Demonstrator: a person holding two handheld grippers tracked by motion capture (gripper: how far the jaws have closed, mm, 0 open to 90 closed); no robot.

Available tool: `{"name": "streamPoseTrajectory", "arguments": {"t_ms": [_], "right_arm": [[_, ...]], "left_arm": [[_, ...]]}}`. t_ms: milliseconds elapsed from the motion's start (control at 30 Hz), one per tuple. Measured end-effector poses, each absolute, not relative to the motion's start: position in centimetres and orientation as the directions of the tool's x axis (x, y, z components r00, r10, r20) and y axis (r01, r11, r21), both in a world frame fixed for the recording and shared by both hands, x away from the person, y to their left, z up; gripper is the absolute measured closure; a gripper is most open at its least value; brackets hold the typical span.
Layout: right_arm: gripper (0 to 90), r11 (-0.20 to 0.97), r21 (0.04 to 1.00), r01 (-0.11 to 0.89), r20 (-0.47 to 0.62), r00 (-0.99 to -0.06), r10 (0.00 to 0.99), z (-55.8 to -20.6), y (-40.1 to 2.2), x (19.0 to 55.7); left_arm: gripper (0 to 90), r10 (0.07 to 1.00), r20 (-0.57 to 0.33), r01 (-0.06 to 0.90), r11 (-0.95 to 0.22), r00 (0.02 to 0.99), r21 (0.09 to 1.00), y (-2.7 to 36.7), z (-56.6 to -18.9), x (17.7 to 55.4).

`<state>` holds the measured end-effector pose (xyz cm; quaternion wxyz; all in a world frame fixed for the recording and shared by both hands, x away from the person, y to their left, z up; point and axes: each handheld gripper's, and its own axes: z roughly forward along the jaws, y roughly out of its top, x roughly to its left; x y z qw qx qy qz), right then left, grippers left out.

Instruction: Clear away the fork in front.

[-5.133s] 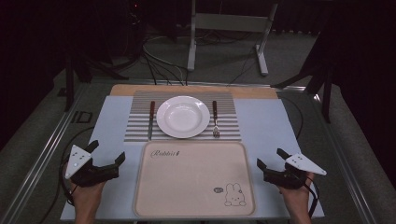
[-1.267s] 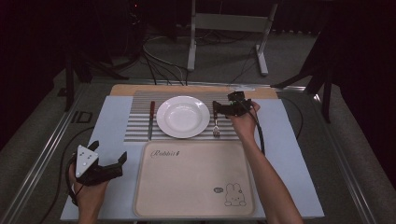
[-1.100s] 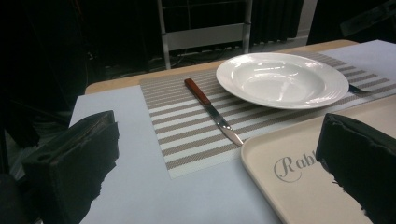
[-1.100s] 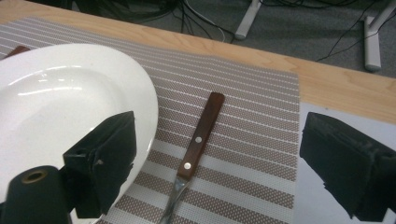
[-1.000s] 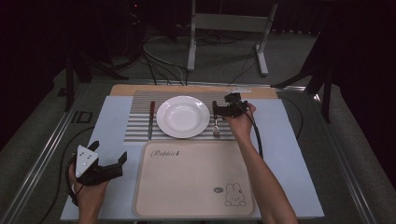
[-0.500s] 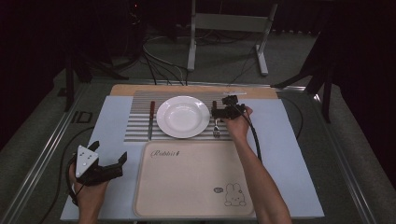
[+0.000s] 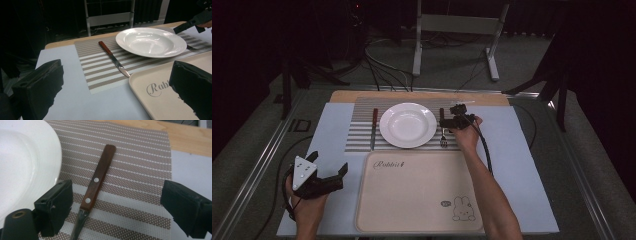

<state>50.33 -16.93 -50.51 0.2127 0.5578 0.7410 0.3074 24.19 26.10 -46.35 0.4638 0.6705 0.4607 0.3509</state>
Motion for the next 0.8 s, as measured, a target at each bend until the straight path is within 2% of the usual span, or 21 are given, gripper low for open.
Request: {"name": "streamPoseTrajectory", "arguments": {"t_ms": [300, 400, 633, 800], "right_arm": [[14.9, 0.211, 0.665, 0.716, 0.012, -0.293, 0.956, -51.3, -16.3, 50.7], [18.7, 0.223, 0.658, 0.719, 0.000, -0.296, 0.955, -51.4, -15.9, 50.9], [42.8, 0.248, 0.627, 0.738, -0.055, -0.275, 0.960, -51.6, -15.8, 50.8], [63.6, 0.258, 0.607, 0.751, -0.024, -0.307, 0.951, -51.4, -16.1, 50.6]], "left_arm": [[0.0, 0.943, 0.039, 0.295, -0.143, 0.331, 0.945, 26.1, -46.4, 24.3], [0.0, 0.944, 0.036, 0.295, -0.139, 0.328, 0.945, 26.2, -46.4, 24.3], [0.0, 0.944, 0.038, 0.295, -0.141, 0.329, 0.945, 26.3, -46.4, 24.2], [0.0, 0.944, 0.040, 0.294, -0.142, 0.328, 0.945, 26.3, -46.4, 24.2]]}}
